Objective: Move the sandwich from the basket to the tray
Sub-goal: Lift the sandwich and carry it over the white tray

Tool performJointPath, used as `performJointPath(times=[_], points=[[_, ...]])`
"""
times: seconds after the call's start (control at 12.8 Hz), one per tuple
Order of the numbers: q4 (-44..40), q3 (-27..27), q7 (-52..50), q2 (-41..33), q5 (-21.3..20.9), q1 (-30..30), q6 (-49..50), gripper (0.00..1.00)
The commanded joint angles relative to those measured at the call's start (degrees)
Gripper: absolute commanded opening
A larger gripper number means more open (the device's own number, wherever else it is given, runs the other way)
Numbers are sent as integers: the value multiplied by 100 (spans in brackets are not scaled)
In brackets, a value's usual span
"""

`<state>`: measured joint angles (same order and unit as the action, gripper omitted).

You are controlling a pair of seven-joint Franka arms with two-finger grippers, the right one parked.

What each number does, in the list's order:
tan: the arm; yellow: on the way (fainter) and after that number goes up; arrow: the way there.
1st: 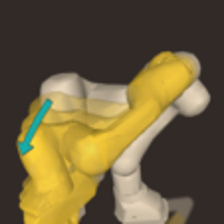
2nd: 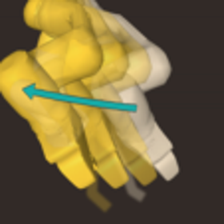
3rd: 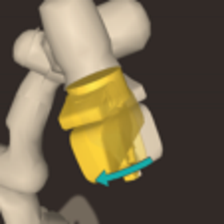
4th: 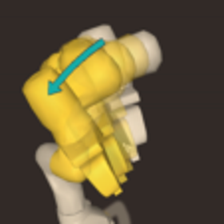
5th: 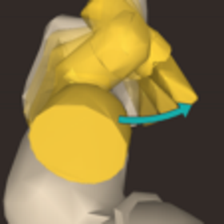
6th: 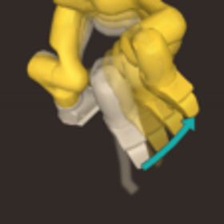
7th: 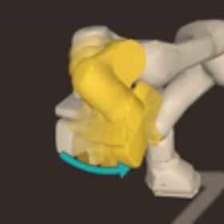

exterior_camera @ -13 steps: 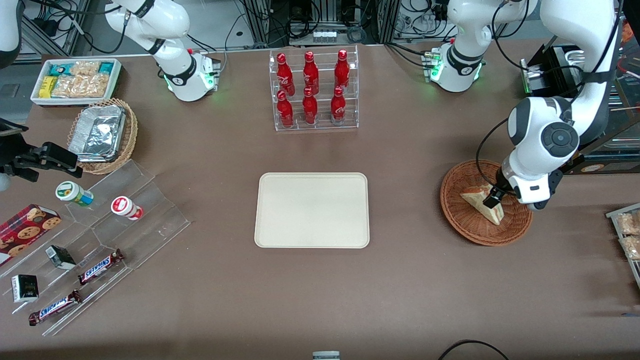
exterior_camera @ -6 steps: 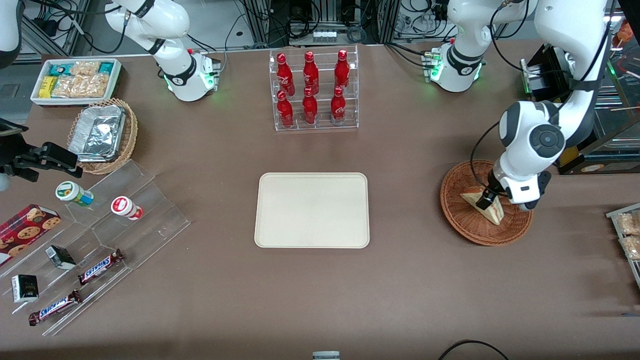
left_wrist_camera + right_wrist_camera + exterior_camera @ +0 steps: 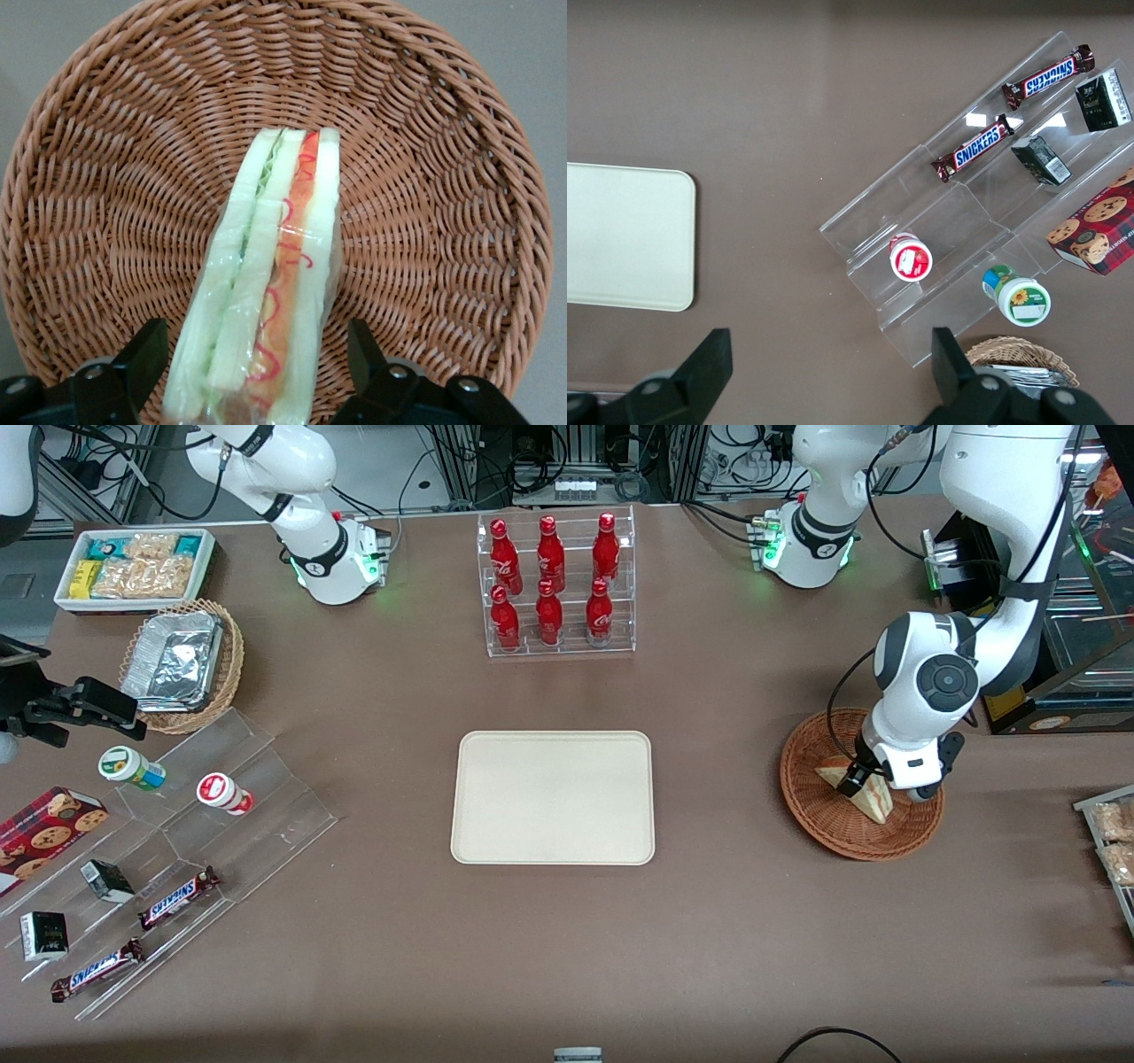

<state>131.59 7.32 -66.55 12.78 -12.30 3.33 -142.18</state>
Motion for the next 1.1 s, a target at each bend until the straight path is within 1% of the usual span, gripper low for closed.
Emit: performJointPath(times=[0.0, 0.08, 0.16, 0.23, 0.31, 0.39, 0.55, 0.7, 0.86, 1.02], points=[[25, -3, -191, -12, -167, 10, -99, 65], [16, -12, -287, -12, -167, 10, -99, 37], [-10, -3, -332, -12, -167, 1, -90, 17], [-36, -3, -332, -38, -167, -16, -56, 3], [-80, -3, -358, -91, -167, -43, 6, 0], [-228, 6, -341, -144, -167, -86, 285, 0], [-885, 24, -280, -241, -211, -392, 1345, 0], [-1737, 41, -236, -285, -229, -727, 2585, 0], [-2398, 59, -235, -311, -203, -1105, 3247, 0], [-2961, 111, -122, -302, -89, -1517, 3643, 0]])
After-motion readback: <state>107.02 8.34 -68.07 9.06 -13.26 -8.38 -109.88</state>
